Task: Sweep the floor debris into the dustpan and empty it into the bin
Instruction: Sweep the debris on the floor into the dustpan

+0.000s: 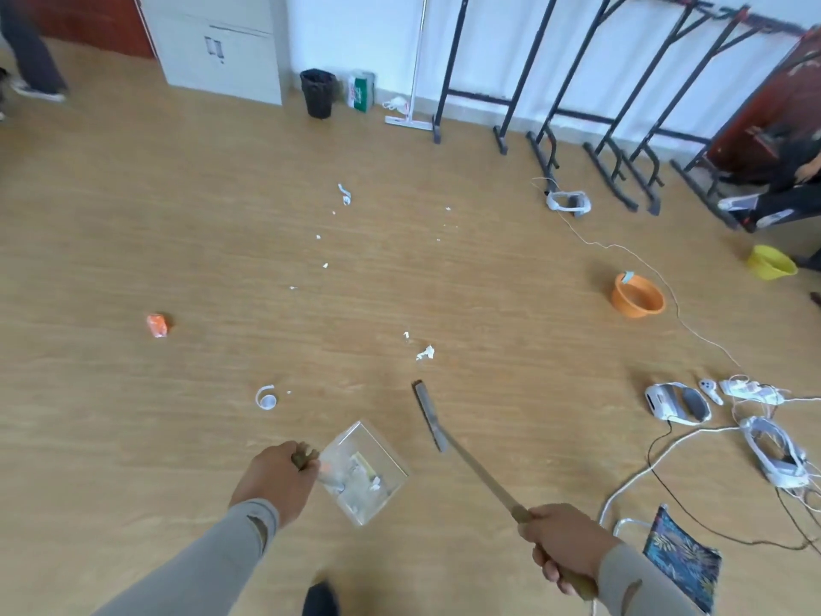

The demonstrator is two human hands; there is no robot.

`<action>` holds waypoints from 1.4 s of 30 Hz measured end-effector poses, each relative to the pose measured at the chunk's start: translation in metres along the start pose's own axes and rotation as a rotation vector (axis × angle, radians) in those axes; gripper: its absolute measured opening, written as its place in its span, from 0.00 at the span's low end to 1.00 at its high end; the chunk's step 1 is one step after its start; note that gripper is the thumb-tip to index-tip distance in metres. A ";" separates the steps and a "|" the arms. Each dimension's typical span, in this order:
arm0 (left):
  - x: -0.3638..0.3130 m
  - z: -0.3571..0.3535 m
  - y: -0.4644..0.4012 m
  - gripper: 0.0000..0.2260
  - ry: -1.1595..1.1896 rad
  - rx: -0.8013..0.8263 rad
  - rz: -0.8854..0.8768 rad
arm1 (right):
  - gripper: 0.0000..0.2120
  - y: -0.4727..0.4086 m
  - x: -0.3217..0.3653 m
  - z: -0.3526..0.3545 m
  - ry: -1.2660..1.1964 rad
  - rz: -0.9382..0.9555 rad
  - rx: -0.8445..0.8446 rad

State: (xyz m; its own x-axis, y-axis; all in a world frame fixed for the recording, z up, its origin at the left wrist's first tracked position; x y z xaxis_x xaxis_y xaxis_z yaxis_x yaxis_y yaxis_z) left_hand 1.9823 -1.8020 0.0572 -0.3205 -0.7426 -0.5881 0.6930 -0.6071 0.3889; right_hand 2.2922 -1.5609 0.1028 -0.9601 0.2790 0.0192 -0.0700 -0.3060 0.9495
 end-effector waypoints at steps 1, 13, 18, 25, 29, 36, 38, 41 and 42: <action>0.007 0.009 0.002 0.08 0.004 -0.022 0.001 | 0.08 0.001 0.010 -0.004 -0.044 0.030 -0.011; 0.055 0.075 0.017 0.10 0.018 -0.208 0.137 | 0.08 0.009 0.123 -0.044 0.154 0.178 -0.067; 0.041 0.092 0.015 0.10 0.022 -0.254 0.153 | 0.09 -0.006 0.156 -0.042 0.200 0.171 -0.005; 0.020 0.106 0.006 0.09 -0.043 -0.309 0.211 | 0.10 -0.016 0.184 -0.029 0.211 0.169 0.052; 0.021 0.110 0.002 0.07 -0.071 -0.338 0.258 | 0.19 -0.026 0.196 -0.026 0.243 0.195 0.073; 0.036 0.125 -0.004 0.10 -0.046 -0.373 0.307 | 0.19 -0.025 0.221 -0.031 0.304 0.233 0.067; 0.047 0.132 -0.005 0.08 -0.046 -0.366 0.322 | 0.18 -0.026 0.229 -0.039 0.318 0.237 0.057; 0.073 0.143 -0.004 0.09 -0.032 -0.361 0.343 | 0.16 -0.025 0.241 -0.061 0.325 0.231 0.045; 0.082 0.147 -0.004 0.09 -0.020 -0.361 0.347 | 0.16 -0.024 0.245 -0.069 0.323 0.225 0.042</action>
State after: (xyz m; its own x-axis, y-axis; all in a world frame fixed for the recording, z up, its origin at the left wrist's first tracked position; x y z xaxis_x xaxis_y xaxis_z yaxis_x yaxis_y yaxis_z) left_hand 1.8585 -1.9017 0.1117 -0.0415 -0.8905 -0.4530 0.9391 -0.1895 0.2865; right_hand 2.0396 -1.5479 0.0634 -0.9865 -0.0930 0.1349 0.1563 -0.2871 0.9451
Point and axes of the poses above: each hand's wrist, its own y-axis away from the middle knuckle, its own z-axis out of the back of the hand, x = y × z, the point moved 3 cm from there along -y, towards the middle knuckle, and after that the axes turned 14 degrees about -z, right-handed, at the moved point
